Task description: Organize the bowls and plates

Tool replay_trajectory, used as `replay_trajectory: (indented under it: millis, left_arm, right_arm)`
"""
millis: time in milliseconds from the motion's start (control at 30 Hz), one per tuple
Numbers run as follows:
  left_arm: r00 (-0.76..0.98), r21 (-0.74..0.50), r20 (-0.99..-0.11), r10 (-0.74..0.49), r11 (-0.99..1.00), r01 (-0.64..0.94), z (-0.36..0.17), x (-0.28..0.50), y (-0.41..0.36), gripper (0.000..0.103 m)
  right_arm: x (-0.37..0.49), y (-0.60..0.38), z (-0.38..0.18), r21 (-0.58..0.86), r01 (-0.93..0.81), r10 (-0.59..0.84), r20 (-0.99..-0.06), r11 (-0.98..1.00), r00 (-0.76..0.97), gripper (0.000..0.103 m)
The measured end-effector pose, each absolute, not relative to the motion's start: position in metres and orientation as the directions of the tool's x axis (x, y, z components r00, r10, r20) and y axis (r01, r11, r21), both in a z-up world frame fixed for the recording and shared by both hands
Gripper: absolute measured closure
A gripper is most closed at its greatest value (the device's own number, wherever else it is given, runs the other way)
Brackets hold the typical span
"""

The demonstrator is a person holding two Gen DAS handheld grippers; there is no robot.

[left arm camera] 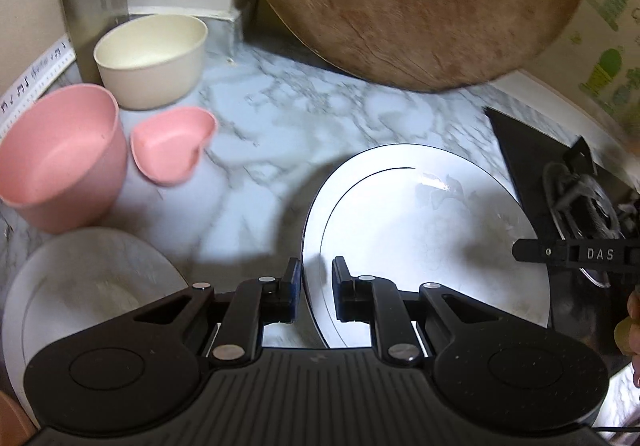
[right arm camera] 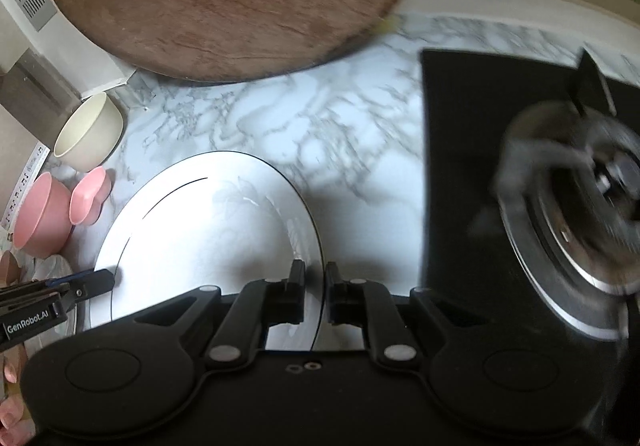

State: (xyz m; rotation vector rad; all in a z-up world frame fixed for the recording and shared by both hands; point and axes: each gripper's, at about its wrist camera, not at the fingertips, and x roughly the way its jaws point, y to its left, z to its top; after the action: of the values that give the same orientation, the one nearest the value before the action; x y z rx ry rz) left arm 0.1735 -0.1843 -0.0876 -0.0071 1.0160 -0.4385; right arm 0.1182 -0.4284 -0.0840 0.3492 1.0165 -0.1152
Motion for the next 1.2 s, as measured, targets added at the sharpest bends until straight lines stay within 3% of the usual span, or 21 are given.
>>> replay_trajectory:
  millis: [800,1200]
  left_arm:
    - [0.389,-0.226,-0.818,-0.424,0.859,0.459,-0.083,0.121,-0.188,0.088]
    - [0.449,-0.197,-0.792,-0.414,0.869,0.454,-0.073,0.116,-0.172,0.088]
  right_arm:
    - [0.035,-0.439,-0.091,0.271,0.373,0.045,-0.856,0.887,0.515,0.092]
    - [0.017,-0.428,-0.067,0.164,0.373,-0.098,-0.800,0.913,0.592,0.091]
